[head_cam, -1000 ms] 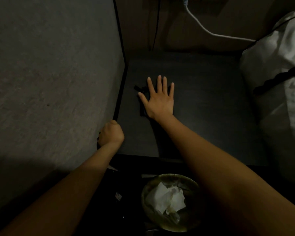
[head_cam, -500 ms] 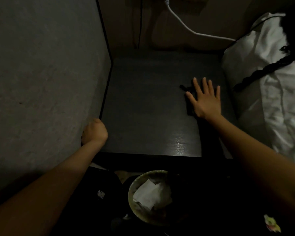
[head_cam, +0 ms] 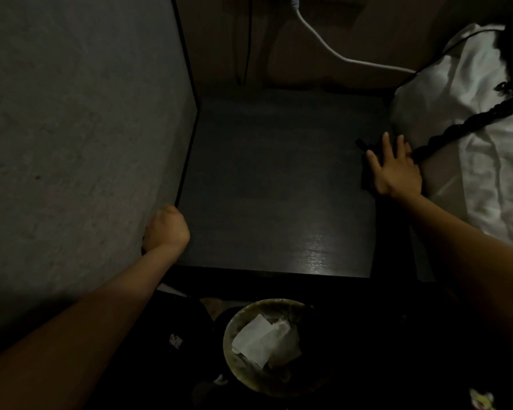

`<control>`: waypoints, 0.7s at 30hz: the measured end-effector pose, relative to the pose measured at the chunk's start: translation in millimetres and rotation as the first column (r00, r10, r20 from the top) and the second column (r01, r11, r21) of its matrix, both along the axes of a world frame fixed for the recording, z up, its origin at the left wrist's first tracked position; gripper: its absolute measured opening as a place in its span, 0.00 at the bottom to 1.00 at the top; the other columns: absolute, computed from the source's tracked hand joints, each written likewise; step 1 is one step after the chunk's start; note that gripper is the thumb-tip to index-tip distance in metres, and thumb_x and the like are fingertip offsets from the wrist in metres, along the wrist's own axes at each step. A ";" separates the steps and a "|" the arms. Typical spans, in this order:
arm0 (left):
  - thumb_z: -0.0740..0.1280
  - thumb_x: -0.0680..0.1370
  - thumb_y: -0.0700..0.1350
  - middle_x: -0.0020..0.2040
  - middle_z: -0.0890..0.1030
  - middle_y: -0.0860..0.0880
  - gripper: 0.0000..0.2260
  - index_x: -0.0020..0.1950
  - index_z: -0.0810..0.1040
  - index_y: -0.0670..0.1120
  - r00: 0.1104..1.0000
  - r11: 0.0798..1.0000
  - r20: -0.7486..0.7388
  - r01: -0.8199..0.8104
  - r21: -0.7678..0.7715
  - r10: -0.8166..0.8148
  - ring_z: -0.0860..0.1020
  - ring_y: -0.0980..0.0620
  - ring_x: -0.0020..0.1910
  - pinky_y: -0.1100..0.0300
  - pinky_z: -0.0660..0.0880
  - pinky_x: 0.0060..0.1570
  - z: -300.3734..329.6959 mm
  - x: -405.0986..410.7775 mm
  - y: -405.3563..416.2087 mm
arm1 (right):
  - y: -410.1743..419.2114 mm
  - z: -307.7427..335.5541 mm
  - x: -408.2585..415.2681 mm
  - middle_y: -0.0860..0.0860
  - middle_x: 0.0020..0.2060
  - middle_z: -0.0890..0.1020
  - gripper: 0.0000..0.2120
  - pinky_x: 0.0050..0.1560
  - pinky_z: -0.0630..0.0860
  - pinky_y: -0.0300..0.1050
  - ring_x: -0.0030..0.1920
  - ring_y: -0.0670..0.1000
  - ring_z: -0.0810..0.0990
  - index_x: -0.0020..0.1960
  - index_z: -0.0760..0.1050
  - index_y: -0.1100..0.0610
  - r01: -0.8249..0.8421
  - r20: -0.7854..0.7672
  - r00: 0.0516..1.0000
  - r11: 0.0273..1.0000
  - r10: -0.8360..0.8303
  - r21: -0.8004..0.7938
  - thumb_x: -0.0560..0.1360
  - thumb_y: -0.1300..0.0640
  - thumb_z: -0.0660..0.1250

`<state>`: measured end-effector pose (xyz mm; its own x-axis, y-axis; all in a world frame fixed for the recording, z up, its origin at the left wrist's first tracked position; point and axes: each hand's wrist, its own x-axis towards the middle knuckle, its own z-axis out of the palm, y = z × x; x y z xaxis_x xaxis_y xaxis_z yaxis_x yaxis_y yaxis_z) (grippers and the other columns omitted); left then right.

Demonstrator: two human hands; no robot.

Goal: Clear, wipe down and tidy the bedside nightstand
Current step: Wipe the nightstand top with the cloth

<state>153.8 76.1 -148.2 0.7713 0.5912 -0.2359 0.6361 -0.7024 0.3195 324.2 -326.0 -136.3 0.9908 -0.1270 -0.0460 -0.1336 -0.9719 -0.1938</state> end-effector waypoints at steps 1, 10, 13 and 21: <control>0.48 0.82 0.37 0.62 0.74 0.31 0.16 0.60 0.72 0.31 1.000 1.000 -0.001 -0.001 0.003 0.001 0.73 0.32 0.61 0.44 0.69 0.60 -0.3 -0.2 0.5 | -0.5 0.2 3.8 0.55 0.80 0.48 0.33 0.76 0.55 0.58 0.80 0.57 0.49 0.81 0.45 0.48 0.007 -0.004 1.000 1.000 -0.007 0.009 0.81 0.35 0.45; 0.48 0.82 0.37 0.62 0.74 0.33 0.16 0.60 0.71 0.32 1.000 0.999 -0.019 -0.002 0.038 0.003 0.74 0.33 0.60 0.45 0.71 0.57 1.8 -0.6 -1.2 | 16.0 2.2 29.9 0.56 0.80 0.46 0.34 0.78 0.45 0.55 0.80 0.56 0.44 0.81 0.44 0.50 0.019 -0.021 1.000 1.000 -0.019 0.012 0.81 0.35 0.44; 0.50 0.82 0.36 0.61 0.75 0.33 0.14 0.59 0.71 0.32 1.000 0.999 -0.016 0.014 0.049 -0.013 0.75 0.34 0.58 0.47 0.72 0.54 1.8 -1.3 -2.2 | 29.7 2.9 34.6 0.57 0.80 0.46 0.33 0.78 0.40 0.54 0.80 0.57 0.44 0.81 0.43 0.50 -0.011 -0.026 1.000 0.998 0.009 -0.061 0.81 0.35 0.42; 0.46 0.83 0.39 0.61 0.75 0.34 0.18 0.59 0.72 0.33 0.998 0.997 0.020 -0.067 -0.050 0.068 0.74 0.35 0.59 0.48 0.70 0.57 -1.6 0.1 -1.7 | 116.6 5.1 33.3 0.56 0.80 0.46 0.33 0.78 0.39 0.54 0.80 0.55 0.44 0.81 0.42 0.49 -0.183 -0.026 0.983 0.977 0.182 -0.111 0.80 0.35 0.40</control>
<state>154.0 74.4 -149.8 0.7354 0.6297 -0.2501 0.6739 -0.6413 0.3668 357.5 -209.3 -131.2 0.9971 0.0507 -0.0572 0.0459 -0.9957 -0.0810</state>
